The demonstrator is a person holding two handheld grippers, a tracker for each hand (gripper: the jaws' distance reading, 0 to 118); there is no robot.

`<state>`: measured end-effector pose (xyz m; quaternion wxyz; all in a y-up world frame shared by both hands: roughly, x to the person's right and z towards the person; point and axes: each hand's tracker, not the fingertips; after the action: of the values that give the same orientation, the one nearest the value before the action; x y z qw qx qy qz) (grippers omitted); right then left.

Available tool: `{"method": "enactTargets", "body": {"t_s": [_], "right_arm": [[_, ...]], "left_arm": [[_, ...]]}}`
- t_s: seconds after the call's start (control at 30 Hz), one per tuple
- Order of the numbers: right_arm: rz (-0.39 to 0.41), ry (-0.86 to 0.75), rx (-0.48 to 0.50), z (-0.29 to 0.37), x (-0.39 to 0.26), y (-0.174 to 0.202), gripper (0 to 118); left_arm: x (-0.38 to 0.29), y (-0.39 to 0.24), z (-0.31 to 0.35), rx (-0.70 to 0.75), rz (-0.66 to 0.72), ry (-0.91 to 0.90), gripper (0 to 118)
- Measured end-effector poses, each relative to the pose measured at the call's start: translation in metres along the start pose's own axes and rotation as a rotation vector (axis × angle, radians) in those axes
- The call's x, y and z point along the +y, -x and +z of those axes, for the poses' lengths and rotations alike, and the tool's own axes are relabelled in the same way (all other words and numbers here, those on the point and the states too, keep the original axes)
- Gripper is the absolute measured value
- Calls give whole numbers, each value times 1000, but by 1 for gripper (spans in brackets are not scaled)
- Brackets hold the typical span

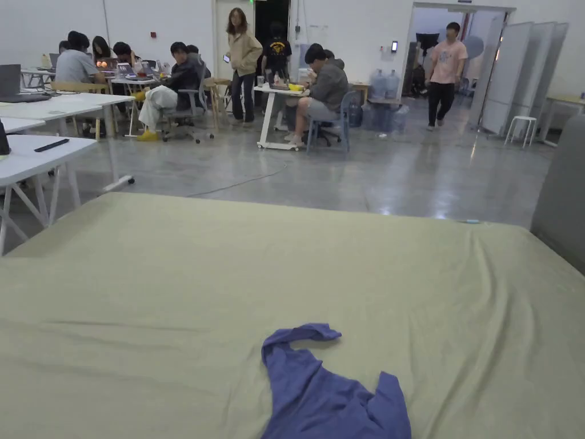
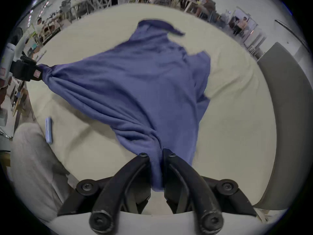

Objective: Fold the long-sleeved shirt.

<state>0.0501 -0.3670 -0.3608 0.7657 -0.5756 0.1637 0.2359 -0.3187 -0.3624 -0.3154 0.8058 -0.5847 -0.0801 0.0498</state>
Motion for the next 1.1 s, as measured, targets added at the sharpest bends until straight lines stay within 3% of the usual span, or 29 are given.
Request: {"method": "enactTargets", "body": {"t_s": [0.17, 0.27, 0.3, 0.33, 0.37, 0.4, 0.43, 0.47, 0.6, 0.63, 0.67, 0.7, 0.73, 0.8, 0.83, 0.9, 1.03, 1.07, 1.1], "right_arm": [[-35, 29, -20, -8, 8, 2, 9], [-186, 34, 54, -7, 6, -18, 25], [-238, 25, 95, 0, 6, -27, 27], [-293, 1, 128, 9, 5, -36, 35], [-342, -35, 141, 25, 2, -44, 47], [-374, -91, 145, 46, -3, -52, 67], [-378, -163, 145, 68, -9, -57, 88], [-375, -235, 139, 89, -16, -61, 94], [-393, -387, 96, 144, -44, -58, 93], [-390, -393, 101, 149, -52, -55, 92], [-401, -406, 98, 152, -61, -50, 83], [-415, -424, 93, 153, -70, -44, 57], [-410, -428, 96, 150, -75, -37, 0], [-369, -401, 52, 146, -82, -25, 0], [-411, -377, 96, 144, -84, -22, 0], [-394, -379, 133, 142, -84, -16, 0], [-371, -385, 125, 140, -77, -12, 0], [-372, -388, 128, 139, -72, -13, 0], [-385, -393, 137, 137, -69, -14, 0]], "left_arm": [[-12, -8, -23, 47, 4, -17, 0], [-4, -8, -16, 47, 17, -6, 1], [-3, -7, -7, 43, 28, -6, 14], [-1, -6, 7, 57, 35, -20, 59], [0, -4, 23, 37, 55, -69, 93], [-3, -4, 44, 4, 53, -145, 112], [-7, -4, 66, -34, 58, -222, 118], [-13, -4, 85, -51, 81, -298, 118], [-41, -16, 118, -160, 111, -341, 117], [-49, -21, 118, -169, 97, -284, 105], [-59, -27, 114, -147, 76, -261, 71], [-64, -35, 109, -120, 34, -245, 16], [-68, -41, 102, -84, 11, -228, 0], [-67, -46, 87, -103, 43, -163, 0], [-62, -46, 84, -167, 48, -132, 0], [-40, -45, 76, -237, 68, -142, 0], [51, -58, 64, -240, -31, -212, 3], [84, -63, 55, -239, -58, -241, 21], [116, -68, 42, -264, -86, -232, 70]]}}
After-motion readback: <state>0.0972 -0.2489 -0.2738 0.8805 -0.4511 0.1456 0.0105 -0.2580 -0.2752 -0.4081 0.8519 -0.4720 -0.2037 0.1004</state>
